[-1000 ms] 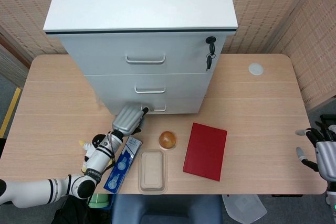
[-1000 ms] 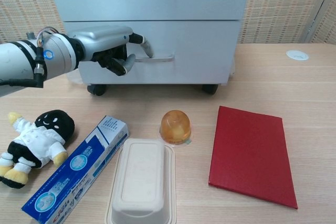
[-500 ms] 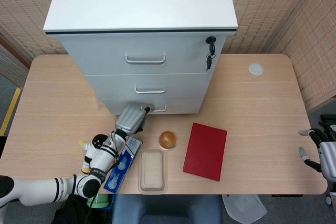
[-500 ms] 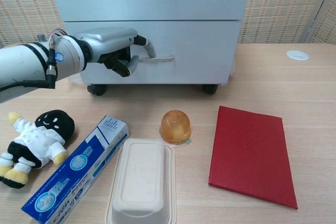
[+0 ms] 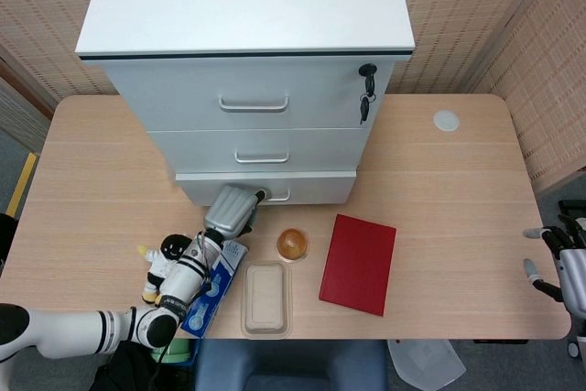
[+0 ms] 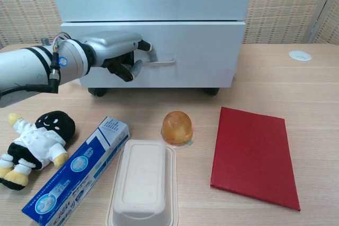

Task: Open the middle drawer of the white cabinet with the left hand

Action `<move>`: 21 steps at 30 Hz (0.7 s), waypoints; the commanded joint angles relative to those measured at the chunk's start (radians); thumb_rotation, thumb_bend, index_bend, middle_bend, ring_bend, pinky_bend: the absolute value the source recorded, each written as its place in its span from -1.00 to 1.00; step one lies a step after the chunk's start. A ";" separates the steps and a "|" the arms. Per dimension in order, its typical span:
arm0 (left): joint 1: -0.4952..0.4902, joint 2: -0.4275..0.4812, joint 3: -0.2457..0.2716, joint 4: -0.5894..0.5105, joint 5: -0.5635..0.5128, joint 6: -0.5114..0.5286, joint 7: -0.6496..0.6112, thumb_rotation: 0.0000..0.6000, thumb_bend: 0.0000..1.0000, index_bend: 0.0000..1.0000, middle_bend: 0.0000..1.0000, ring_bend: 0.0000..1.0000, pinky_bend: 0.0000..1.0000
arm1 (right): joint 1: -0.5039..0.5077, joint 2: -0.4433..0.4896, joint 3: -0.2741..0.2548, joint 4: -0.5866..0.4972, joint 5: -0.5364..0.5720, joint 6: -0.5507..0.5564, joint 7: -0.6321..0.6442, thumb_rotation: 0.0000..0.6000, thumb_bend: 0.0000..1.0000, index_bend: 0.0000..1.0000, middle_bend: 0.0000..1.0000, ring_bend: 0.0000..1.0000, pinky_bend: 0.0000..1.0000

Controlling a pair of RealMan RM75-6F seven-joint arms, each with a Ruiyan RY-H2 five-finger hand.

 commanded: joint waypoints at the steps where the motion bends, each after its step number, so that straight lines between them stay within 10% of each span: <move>1: 0.007 0.006 0.011 -0.016 0.010 0.010 0.000 1.00 0.45 -0.44 1.00 0.98 1.00 | 0.000 0.000 0.000 -0.001 -0.001 0.001 -0.001 1.00 -0.37 -0.29 -0.29 -0.41 -0.50; 21: 0.062 0.031 0.076 -0.142 0.081 0.072 -0.004 1.00 0.45 -0.42 1.00 0.98 1.00 | -0.014 0.003 -0.004 -0.010 -0.011 0.021 -0.013 1.00 -0.37 -0.29 -0.29 -0.41 -0.50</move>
